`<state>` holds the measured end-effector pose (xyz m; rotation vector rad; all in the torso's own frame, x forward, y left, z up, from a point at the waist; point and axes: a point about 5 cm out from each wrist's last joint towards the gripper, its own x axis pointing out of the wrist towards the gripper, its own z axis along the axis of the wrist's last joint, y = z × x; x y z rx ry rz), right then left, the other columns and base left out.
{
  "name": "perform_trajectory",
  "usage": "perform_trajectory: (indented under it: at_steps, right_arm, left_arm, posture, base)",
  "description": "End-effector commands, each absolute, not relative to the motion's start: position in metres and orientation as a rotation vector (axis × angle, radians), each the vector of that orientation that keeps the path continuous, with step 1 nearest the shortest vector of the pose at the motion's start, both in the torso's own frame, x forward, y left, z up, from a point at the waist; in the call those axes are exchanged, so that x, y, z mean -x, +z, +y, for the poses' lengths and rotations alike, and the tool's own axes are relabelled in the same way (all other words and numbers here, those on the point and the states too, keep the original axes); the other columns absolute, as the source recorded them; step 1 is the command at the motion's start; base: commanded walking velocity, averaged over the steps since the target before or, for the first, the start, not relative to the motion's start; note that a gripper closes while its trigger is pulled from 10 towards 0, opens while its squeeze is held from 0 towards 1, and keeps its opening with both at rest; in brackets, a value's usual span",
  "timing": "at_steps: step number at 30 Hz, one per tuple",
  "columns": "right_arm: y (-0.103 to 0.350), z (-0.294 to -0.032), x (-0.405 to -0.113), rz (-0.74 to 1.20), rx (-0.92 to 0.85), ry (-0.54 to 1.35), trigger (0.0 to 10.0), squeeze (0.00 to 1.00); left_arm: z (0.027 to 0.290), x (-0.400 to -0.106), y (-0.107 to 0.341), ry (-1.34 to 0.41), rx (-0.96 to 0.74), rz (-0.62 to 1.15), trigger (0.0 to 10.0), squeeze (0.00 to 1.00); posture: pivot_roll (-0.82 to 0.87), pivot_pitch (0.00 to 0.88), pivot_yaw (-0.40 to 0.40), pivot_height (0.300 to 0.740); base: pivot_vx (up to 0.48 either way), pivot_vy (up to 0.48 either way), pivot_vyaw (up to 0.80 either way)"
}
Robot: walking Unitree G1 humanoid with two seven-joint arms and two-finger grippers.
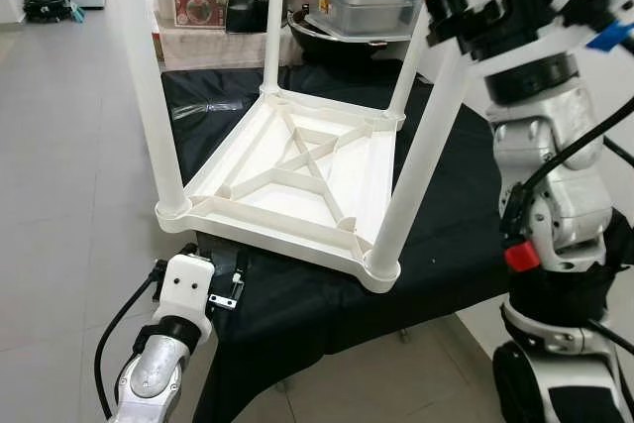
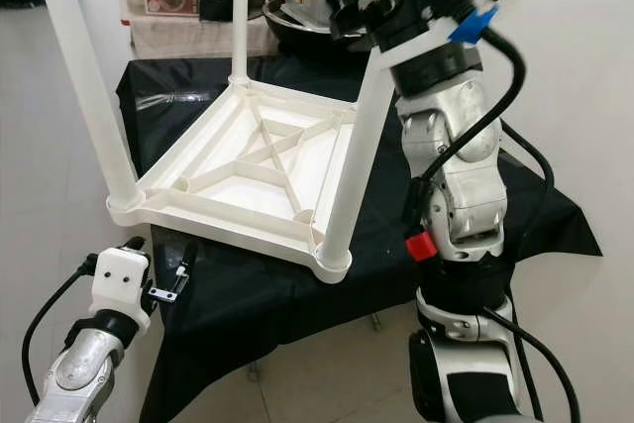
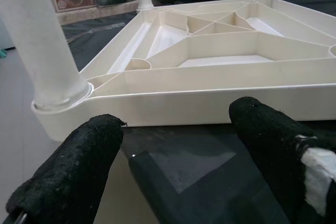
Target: Building children table
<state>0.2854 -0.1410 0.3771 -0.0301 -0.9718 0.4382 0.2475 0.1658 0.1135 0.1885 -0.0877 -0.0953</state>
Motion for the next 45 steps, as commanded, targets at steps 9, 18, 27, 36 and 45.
perform_trajectory:
  at_steps: [9, 18, 27, 36, 45]
  right_arm:
    - [0.353, -0.149, -0.293, -0.844, 0.033, 0.364, 10.0, 0.0]
    - [0.341, -0.156, -0.3, -0.782, 0.028, 0.273, 10.0, 0.0]
    - [0.351, -0.165, -0.298, -0.829, 0.035, 0.184, 10.0, 0.0]
    - [0.322, -0.162, -0.315, -0.609, 0.033, 0.184, 10.0, 0.0]
    - [0.29, -0.171, -0.328, -0.402, -0.024, 0.103, 4.9, 0.0]
  left_arm:
    - [0.162, -0.249, 0.109, -0.111, -0.187, -0.077, 10.0, 0.0]
    - [0.161, -0.25, 0.108, -0.117, -0.188, -0.076, 10.0, 0.0]
    - [0.159, -0.249, 0.108, -0.123, -0.187, -0.076, 10.0, 0.0]
    - [0.158, -0.25, 0.108, -0.125, -0.188, -0.078, 10.0, 0.0]
    - [0.159, -0.25, 0.107, -0.127, -0.196, -0.074, 10.0, 0.0]
  posture:
    - [0.04, 0.0, -0.133, 0.74]
    - [0.03, 0.0, -0.129, 0.74]
    - [0.03, 0.0, -0.128, 0.74]
    - [0.03, 0.0, -0.134, 0.74]
    - [0.03, 0.0, -0.132, 0.74]
  base:
    - [0.0, 0.0, 0.0]
    - [0.0, 0.0, 0.0]
    - [0.0, 0.0, 0.0]
    - [0.0, 0.0, 0.0]
    - [0.0, 0.0, 0.0]
